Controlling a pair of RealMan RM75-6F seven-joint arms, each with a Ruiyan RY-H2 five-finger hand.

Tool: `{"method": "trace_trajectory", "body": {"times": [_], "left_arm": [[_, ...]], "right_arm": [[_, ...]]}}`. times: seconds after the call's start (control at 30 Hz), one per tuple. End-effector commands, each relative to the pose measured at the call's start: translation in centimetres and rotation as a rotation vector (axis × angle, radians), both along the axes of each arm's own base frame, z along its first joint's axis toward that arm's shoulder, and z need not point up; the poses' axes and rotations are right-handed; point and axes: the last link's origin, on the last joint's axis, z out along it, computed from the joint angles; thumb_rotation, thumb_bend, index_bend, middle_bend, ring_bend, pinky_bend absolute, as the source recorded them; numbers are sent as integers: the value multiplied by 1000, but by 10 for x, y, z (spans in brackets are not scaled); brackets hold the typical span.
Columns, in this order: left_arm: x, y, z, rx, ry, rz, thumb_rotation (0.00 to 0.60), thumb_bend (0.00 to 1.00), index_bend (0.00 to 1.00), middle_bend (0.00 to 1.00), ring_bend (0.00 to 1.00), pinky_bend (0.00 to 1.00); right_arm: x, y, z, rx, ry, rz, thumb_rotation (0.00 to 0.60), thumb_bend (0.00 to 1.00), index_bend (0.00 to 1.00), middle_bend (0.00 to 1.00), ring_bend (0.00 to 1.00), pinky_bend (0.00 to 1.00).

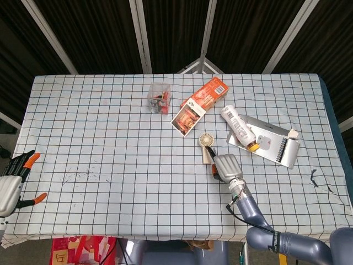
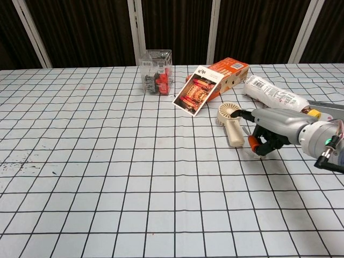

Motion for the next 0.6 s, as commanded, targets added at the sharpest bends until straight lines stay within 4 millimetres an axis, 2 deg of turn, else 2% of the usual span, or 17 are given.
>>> {"method": "trace_trajectory", "body": {"times": [0.03,0.6], "left_arm": [[0,0,0,1,-1,0,600,14,0,0,0,0],[0,0,1,2,-5,0,600,14,0,0,0,0]], "right_arm": [[1,1,-1,4,0,3,600,719,15,790,874,850],[1,2,-2,1,7,2,600,719,15,790,874,850]]}}
